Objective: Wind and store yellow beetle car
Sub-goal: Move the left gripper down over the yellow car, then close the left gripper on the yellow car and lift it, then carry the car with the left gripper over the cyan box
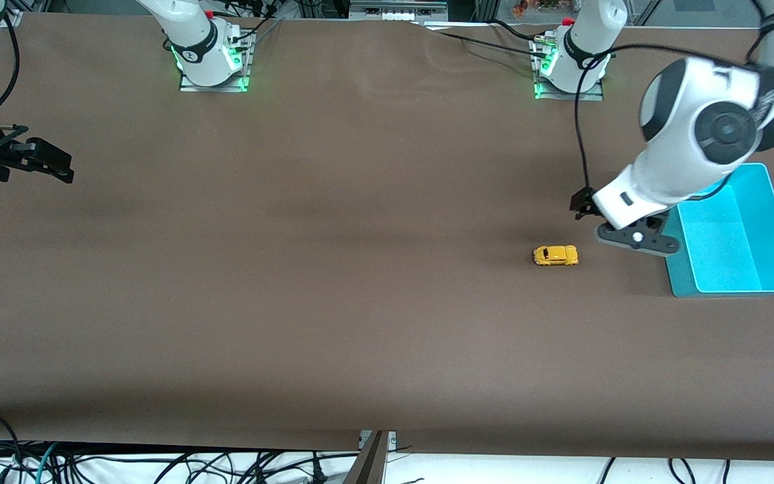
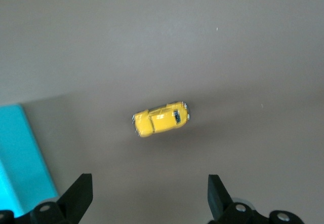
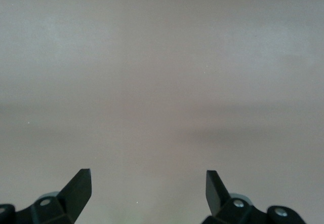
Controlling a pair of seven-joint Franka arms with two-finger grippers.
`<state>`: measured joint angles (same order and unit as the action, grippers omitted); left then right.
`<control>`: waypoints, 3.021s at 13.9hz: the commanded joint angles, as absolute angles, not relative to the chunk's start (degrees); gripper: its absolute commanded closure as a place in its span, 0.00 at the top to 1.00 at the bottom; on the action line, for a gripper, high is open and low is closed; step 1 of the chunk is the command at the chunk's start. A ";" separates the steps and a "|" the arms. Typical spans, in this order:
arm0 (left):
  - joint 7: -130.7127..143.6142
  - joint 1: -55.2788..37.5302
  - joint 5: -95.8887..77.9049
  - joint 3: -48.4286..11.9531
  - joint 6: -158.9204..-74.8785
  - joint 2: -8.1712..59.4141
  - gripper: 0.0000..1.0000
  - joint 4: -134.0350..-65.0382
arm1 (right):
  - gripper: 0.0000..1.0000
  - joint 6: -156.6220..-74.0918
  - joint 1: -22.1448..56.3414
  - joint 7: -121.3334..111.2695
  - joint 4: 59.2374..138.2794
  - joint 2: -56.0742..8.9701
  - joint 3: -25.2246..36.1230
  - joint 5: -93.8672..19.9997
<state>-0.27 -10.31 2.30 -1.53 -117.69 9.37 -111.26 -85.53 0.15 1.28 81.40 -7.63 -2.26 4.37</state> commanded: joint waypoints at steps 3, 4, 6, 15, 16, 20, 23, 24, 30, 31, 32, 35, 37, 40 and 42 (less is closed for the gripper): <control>-6.20 -10.89 3.51 -1.06 -126.82 12.03 1.00 -118.56 | 1.00 -85.34 -0.88 0.53 82.53 -6.94 -3.08 4.66; -11.55 -11.42 3.43 -1.05 -129.87 12.56 1.00 -118.91 | 1.00 -85.52 -0.88 0.53 82.53 -6.94 -3.08 4.66; -20.62 -11.43 3.34 -1.05 -135.59 13.62 1.00 -120.84 | 1.00 -85.43 -0.88 0.44 82.53 -6.94 -3.08 5.01; -65.00 -11.16 1.24 2.11 -144.40 22.75 1.00 -121.29 | 1.00 -85.69 -0.97 -1.32 82.53 -7.21 -2.90 4.92; -68.61 -11.34 1.23 2.11 -144.67 23.46 1.00 -121.29 | 1.00 -85.69 -0.97 -1.32 82.53 -7.29 -2.90 4.92; -74.96 -12.91 -1.04 2.02 -144.75 23.99 1.00 -122.25 | 1.00 -85.78 -0.97 -1.23 82.53 -7.29 -2.90 4.75; -76.63 -13.10 -2.89 2.02 -146.93 27.32 0.98 -122.26 | 1.00 -85.87 -0.97 -1.23 82.53 -7.29 -2.90 4.83; -78.73 -13.10 -4.81 2.02 -148.26 28.03 0.95 -122.52 | 1.00 -85.87 -0.97 -1.23 82.53 -7.38 -2.90 5.01; -84.29 -13.18 -8.18 2.89 -147.75 26.02 0.00 -122.17 | 1.00 -85.78 -0.97 -1.23 82.53 -7.38 -2.90 4.83; -84.55 -13.18 -7.65 3.42 -147.57 24.62 0.00 -122.08 | 1.00 -85.87 -0.97 -1.23 82.53 -7.38 -2.90 4.83; -84.64 -13.18 -7.04 3.51 -147.05 22.96 0.00 -122.08 | 1.00 -85.87 -0.97 -1.23 82.53 -7.38 -2.90 4.83; -84.38 -11.96 -5.36 3.60 -142.05 18.47 0.00 -122.17 | 1.00 -85.87 -0.97 -1.14 82.53 -7.38 -2.90 4.83; -84.46 -8.63 -5.27 5.09 -138.09 15.31 0.00 -122.69 | 1.00 -85.87 -0.97 -1.23 82.53 -7.38 -2.90 4.83; -84.38 -5.46 -1.25 9.74 -130.11 9.51 0.00 -123.57 | 1.00 -85.87 -0.97 -1.14 82.53 -7.38 -2.90 4.83; -84.72 -3.88 1.83 13.17 -126.40 7.04 0.00 -123.57 | 1.00 -85.96 -0.97 -1.14 82.53 -7.38 -2.90 4.75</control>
<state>-83.72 -5.03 -0.73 11.12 -129.47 11.38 -121.62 -85.56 -0.33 -0.51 82.05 -7.88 -2.25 4.38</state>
